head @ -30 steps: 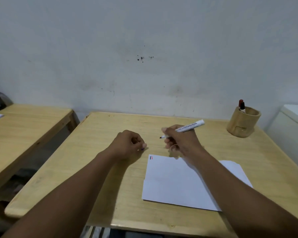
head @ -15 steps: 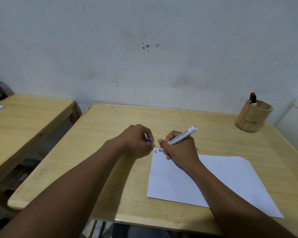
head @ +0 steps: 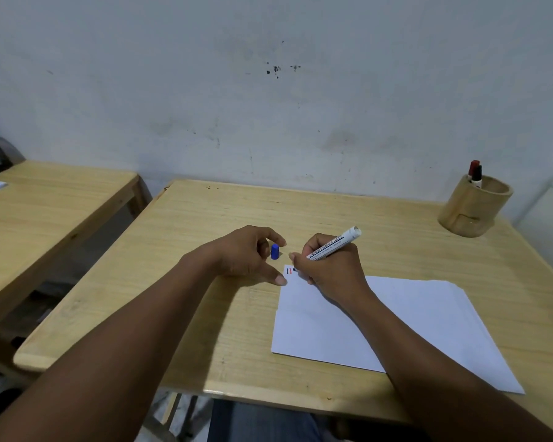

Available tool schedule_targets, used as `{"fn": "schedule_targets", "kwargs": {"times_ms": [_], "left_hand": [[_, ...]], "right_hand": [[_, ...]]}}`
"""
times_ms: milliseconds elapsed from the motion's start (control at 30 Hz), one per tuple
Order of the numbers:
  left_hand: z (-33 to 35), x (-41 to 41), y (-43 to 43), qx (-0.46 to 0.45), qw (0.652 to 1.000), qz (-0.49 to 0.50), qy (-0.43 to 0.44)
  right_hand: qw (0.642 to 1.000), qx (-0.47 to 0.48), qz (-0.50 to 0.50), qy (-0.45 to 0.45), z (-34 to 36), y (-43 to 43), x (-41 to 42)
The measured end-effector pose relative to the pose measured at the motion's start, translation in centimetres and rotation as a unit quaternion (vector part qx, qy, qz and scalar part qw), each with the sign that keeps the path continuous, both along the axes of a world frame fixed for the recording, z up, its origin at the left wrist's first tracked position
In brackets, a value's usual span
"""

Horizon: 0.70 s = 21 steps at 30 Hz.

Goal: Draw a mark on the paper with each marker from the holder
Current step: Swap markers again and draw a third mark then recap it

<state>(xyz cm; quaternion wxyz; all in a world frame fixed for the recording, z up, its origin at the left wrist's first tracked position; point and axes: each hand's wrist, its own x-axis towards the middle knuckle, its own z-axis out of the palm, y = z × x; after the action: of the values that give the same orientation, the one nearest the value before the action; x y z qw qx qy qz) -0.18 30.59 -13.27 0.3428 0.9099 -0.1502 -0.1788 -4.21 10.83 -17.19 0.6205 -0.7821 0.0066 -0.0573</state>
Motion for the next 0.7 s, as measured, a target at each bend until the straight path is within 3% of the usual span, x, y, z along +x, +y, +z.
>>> {"fn": "schedule_targets", "kwargs": {"times_ms": [100,233,367,567,700], "left_hand": [[-0.1,0.1,0.2,-0.029,1.000,0.003,0.010],[-0.8,0.3,0.5,-0.098,0.994,0.040,-0.005],[0.0,0.5,-0.5,-0.214,0.972,0.100,-0.006],[3.9,2.9,-5.5,-0.377,0.918,0.101,0.069],[6.0,4.2,-10.9,-0.451,0.881,0.084,0.119]], "right_hand": [[1.000,0.016,0.012,-0.003,0.4,0.1,-0.3],[0.988,0.134,-0.064,0.042,2.2,-0.4,0.3],[0.927,0.337,-0.123,0.112,4.9,-2.8,1.4],[0.940,0.324,-0.016,0.108,11.0,-8.8,2.4],[0.941,0.321,-0.051,0.092,13.1,-12.3,2.5]]}}
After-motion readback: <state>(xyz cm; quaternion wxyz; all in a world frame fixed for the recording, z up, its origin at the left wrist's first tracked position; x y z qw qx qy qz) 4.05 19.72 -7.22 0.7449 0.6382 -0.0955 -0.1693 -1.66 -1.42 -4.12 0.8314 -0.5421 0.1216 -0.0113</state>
